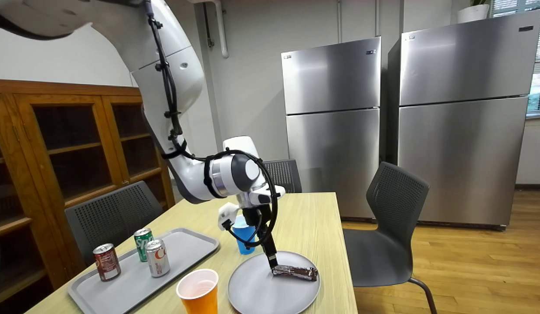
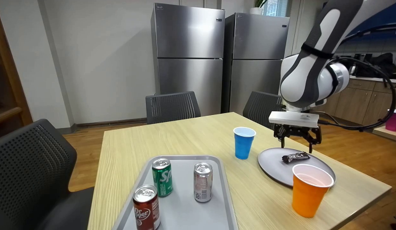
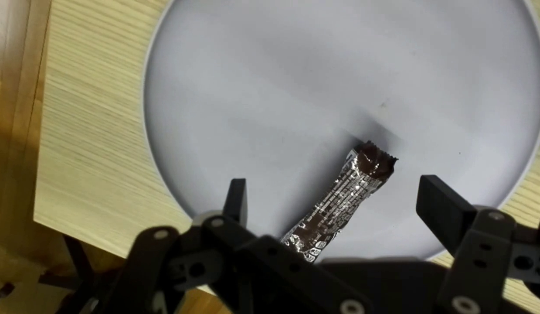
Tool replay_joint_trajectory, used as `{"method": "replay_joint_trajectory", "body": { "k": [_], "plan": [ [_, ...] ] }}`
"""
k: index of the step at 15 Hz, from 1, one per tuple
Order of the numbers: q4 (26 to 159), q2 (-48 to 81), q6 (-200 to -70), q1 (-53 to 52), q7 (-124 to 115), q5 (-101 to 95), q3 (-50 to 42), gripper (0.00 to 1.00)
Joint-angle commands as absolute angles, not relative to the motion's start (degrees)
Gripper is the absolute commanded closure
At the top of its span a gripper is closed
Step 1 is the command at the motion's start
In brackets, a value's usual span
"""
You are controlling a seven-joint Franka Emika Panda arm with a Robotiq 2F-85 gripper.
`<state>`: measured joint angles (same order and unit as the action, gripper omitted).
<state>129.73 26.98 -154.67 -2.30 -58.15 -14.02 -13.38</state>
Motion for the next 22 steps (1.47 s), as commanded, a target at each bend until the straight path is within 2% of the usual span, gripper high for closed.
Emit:
{"method": "replay_joint_trajectory", "body": {
  "k": [1, 10, 19, 20, 21, 22],
  "plan": [
    [124.0, 32.4, -154.1, -3.9, -59.4, -10.3, -14.9, 0.00],
    [115.1, 41.3, -152.6, -4.6, -59.3, -4.0, -16.8, 0.00],
    [112.8, 44.2, -152.0, -5.0, -58.9, -1.4, -17.4, 0.00],
    [112.8, 44.3, -152.1, -5.0, -58.8, -1.1, -17.3, 0.25],
    [112.7, 44.3, -152.1, -5.0, -58.8, -1.0, -17.4, 0.26],
    [112.8, 44.3, -152.1, -5.1, -58.8, -0.8, -17.4, 0.34]
  ]
}}
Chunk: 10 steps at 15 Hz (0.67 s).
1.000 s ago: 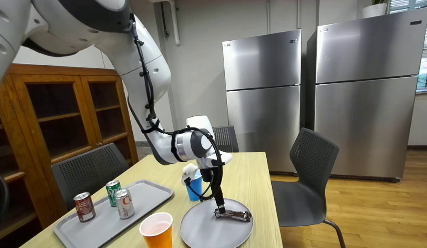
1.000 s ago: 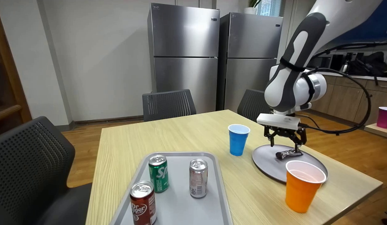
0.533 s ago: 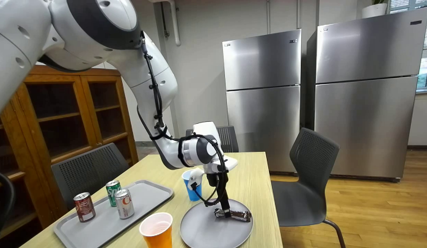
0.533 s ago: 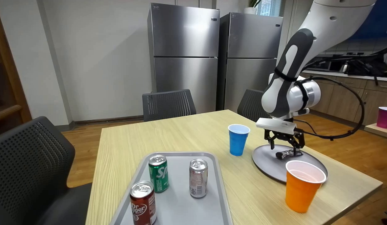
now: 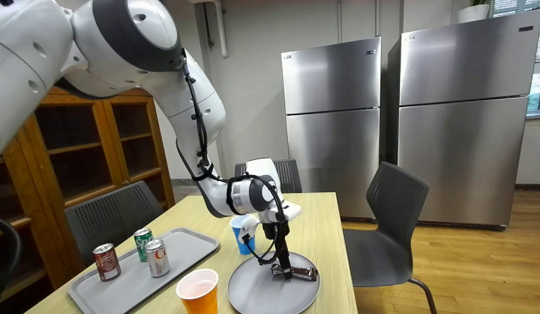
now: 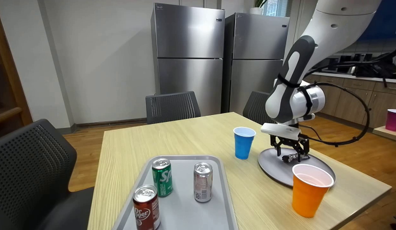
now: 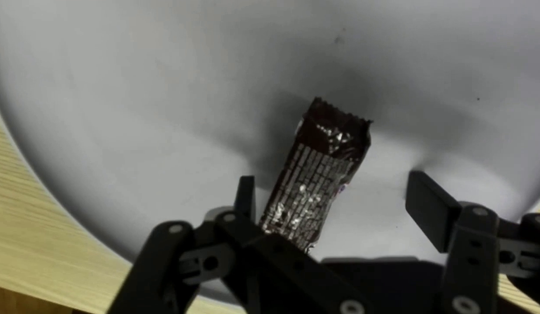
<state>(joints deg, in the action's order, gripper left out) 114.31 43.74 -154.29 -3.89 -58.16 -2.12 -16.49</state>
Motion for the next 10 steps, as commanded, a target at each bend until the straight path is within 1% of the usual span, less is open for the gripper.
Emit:
{"method": "replay_joint_trajectory", "body": {
  "k": [1, 5, 8, 9, 10],
  "plan": [
    [112.9, 44.1, -152.2, -5.2, -58.8, -0.7, -17.5, 0.42],
    [113.8, 43.0, -152.4, -5.2, -58.5, -0.6, -17.6, 0.73],
    [115.2, 41.4, -152.8, -5.2, -58.2, -0.7, -18.0, 0.95],
    [115.5, 41.2, -152.8, -5.2, -58.1, -0.8, -18.2, 0.99],
    [115.9, 40.9, -153.0, -5.3, -58.1, -0.9, -18.3, 0.98]
  ]
}}
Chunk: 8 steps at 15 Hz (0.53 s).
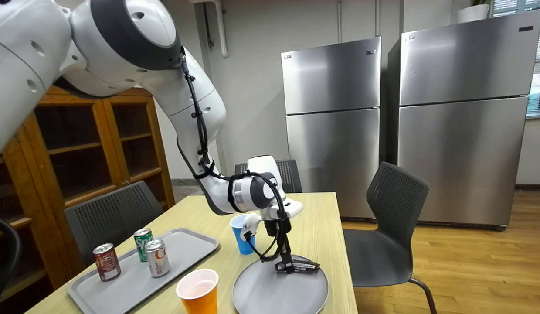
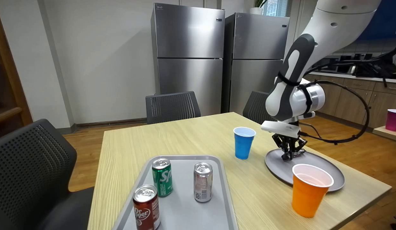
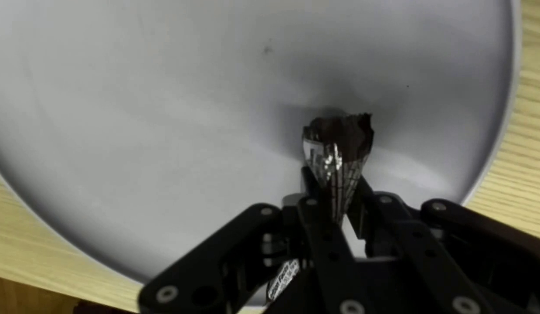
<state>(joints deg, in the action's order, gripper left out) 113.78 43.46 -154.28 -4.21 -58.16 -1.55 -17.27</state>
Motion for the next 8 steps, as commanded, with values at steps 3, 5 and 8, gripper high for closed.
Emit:
{"method": "replay_joint_trajectory", "body": {
  "k": [3, 5, 8],
  "plan": [
    [117.0, 39.8, -153.3, -5.6, -57.8, -1.1, -18.5, 0.96],
    [117.7, 39.0, -153.5, -5.9, -57.8, -1.3, -18.5, 0.96],
    [119.2, 37.3, -153.8, -6.5, -57.7, -1.5, -18.4, 0.96]
  ]
}}
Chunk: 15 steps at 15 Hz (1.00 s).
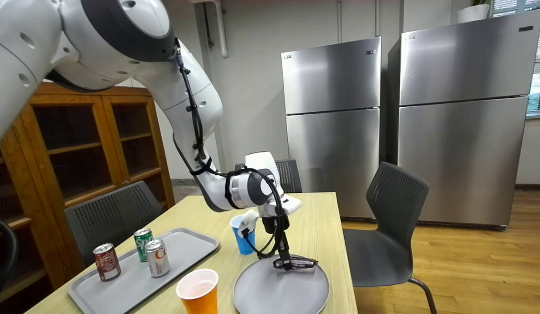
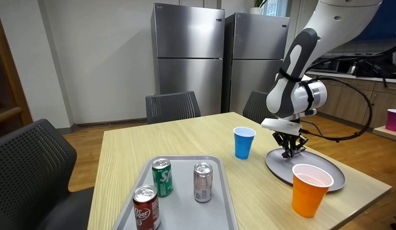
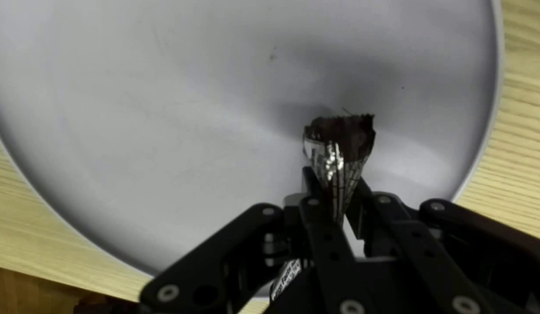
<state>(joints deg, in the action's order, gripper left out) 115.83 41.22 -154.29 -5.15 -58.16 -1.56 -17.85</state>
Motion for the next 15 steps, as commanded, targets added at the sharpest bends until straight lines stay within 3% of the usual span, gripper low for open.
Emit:
{"method": "replay_joint_trajectory", "body": {
  "k": [1, 15],
  "plan": [
    [119.6, 36.6, -153.8, -6.7, -57.7, -1.6, -18.4, 0.96],
    [125.2, 28.2, -154.7, -9.9, -57.0, -4.7, -17.9, 0.96]
  ]
}}
